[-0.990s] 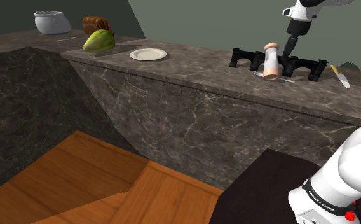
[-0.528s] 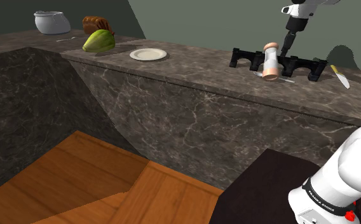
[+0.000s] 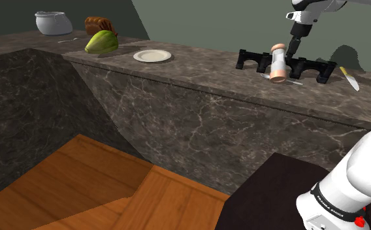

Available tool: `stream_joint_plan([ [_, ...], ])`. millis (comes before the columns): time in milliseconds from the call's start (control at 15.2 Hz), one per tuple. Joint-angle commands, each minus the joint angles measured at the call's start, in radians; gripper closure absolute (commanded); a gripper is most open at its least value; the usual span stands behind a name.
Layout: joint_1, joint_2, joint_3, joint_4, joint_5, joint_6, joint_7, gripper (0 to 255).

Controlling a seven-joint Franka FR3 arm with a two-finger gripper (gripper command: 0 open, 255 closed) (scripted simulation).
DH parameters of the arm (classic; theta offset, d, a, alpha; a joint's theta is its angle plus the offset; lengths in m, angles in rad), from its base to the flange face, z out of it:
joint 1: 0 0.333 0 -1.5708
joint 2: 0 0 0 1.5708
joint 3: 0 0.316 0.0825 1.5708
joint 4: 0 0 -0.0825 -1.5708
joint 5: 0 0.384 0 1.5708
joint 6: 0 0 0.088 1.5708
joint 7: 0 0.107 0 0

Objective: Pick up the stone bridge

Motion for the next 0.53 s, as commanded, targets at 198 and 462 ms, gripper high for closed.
stream_joint_plan([
  [198, 0.001, -0.002, 0.001, -0.038, -0.001, 0.036, 0.000, 255],
  [462, 0.001, -0.002, 0.001, -0.038, -0.001, 0.036, 0.000, 255],
])
